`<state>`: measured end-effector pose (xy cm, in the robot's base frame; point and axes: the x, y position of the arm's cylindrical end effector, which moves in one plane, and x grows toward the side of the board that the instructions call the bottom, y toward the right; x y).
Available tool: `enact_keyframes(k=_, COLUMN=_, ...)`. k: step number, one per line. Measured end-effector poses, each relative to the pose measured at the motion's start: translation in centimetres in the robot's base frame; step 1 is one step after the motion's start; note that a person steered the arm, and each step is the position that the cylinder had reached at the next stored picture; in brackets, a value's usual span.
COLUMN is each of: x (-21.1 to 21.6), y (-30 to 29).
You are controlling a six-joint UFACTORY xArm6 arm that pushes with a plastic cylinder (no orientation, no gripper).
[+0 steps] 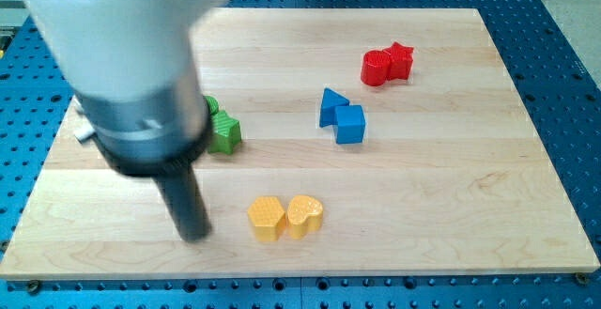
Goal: Push the green star to the left of the yellow hexagon
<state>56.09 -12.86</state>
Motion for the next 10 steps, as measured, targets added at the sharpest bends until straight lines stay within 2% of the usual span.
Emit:
enact_keyframes(k=1, x=-3.8, y=5.2)
enact_keyframes(k=2, x=-10.3, y=10.3)
enact_keyframes(k=3, x=-12.4, y=6.6)
enact_keyframes(k=4, x=-9.2, y=2.0)
enact_keyframes(k=5, x=-9.7, y=0.4)
enact_keyframes(k=6, x=-10.5, y=-3.6)
enact_keyframes(k=7, x=-3.0, y=-0.5)
enact_keyframes(k=8, x=-4.2, y=-0.7)
enact_keyframes(k=10, x=-2.7, y=1.5)
